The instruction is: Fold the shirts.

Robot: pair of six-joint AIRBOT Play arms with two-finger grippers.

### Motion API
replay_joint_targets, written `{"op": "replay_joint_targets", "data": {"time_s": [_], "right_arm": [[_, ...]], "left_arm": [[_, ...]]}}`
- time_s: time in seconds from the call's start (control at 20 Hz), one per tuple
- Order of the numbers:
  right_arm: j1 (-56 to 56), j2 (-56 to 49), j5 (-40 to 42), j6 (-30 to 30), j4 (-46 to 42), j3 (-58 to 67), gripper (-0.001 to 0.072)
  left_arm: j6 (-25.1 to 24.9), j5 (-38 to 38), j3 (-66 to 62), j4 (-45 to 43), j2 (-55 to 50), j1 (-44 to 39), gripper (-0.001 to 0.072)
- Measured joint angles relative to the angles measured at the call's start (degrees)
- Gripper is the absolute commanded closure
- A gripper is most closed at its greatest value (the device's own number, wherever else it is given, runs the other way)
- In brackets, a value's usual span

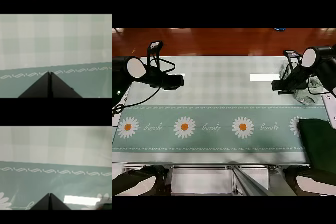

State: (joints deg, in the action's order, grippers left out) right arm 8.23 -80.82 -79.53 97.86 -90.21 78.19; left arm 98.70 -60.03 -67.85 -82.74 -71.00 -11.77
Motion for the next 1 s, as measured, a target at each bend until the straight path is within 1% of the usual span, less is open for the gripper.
{"op": "replay_joint_targets", "data": {"time_s": [0.6, 0.75, 0.85, 0.9, 0.95, 1.0], "right_arm": [[0.0, -0.02, 0.0, 0.0, 0.0, 0.0, 0.069], [0.0, 0.0, 0.09, 0.0, 0.0, 0.0, 0.069], [0.0, 0.0, 2.1, -0.02, -0.35, 0.0, 0.0687], [0.0, -0.02, 4.07, 0.0, -0.87, 0.0, 0.0594], [0.0, -0.02, 6.25, 0.15, -1.49, 0.04, 0.0323], [0.0, -0.02, 8.74, 0.5, -2.49, 0.26, 0.0294]], "left_arm": [[0.0, 0.0, 0.0, 0.02, -0.02, 0.0, 0.0691], [0.0, 2.1, 0.0, 0.0, -0.26, 0.0, 0.0691], [0.0, 3.21, 0.0, 0.02, -0.57, 0.0, 0.069], [0.0, 3.74, 0.0, 0.02, -0.76, 0.0, 0.0648], [0.0, 4.74, 0.0, 0.02, -1.05, 0.09, 0.0482], [0.0, 5.7, 0.0, -0.02, -1.25, 0.24, 0.019]]}}
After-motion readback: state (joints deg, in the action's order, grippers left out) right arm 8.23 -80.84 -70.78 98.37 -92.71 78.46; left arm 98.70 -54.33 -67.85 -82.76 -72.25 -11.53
